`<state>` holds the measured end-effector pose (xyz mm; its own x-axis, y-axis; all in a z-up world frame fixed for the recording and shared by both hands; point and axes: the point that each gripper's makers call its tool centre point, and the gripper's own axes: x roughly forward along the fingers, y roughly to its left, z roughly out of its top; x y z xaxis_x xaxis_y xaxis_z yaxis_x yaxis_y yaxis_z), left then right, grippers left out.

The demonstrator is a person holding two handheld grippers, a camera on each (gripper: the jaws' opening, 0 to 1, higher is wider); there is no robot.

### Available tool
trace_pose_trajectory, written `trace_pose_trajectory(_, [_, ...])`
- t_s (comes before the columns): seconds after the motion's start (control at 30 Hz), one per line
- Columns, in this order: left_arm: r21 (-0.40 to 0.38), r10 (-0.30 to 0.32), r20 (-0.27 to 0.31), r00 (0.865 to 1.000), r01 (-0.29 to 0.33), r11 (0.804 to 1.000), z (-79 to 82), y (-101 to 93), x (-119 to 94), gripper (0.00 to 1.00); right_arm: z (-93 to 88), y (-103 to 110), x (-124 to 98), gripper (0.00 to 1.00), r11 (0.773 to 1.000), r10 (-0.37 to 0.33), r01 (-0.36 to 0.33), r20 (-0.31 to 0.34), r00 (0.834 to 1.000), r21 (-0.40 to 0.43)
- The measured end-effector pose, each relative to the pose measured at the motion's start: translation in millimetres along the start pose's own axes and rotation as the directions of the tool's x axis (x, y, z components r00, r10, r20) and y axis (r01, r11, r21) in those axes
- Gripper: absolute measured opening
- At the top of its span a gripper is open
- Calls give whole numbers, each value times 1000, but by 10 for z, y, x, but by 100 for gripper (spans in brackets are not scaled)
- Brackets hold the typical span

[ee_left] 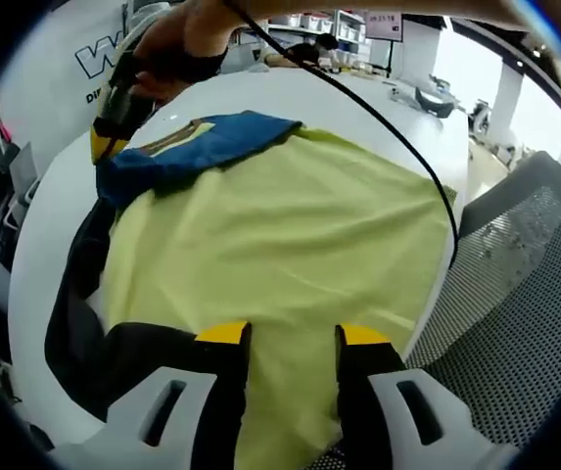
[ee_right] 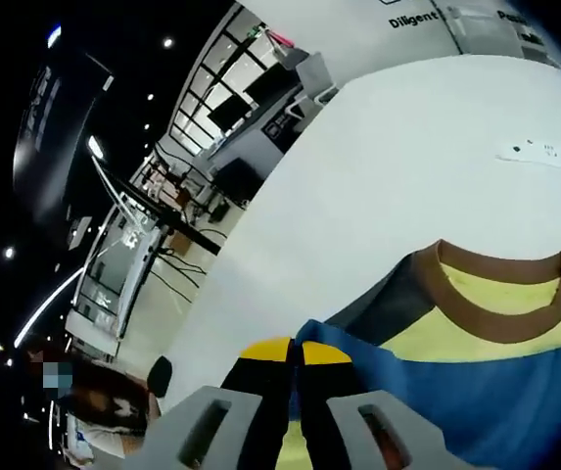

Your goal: Fold the garment on the visible template until the final outline fits inside the template.

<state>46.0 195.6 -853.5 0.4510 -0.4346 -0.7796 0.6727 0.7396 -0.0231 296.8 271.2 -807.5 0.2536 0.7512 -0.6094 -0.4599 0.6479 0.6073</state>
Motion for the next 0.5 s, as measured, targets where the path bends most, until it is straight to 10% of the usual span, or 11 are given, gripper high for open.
trace_pose_trajectory(0.5, [-1,-5,7,1000,5,1000,7,-9,6,35,-97,-89,204,0,994,-72,68,-35,997,-85])
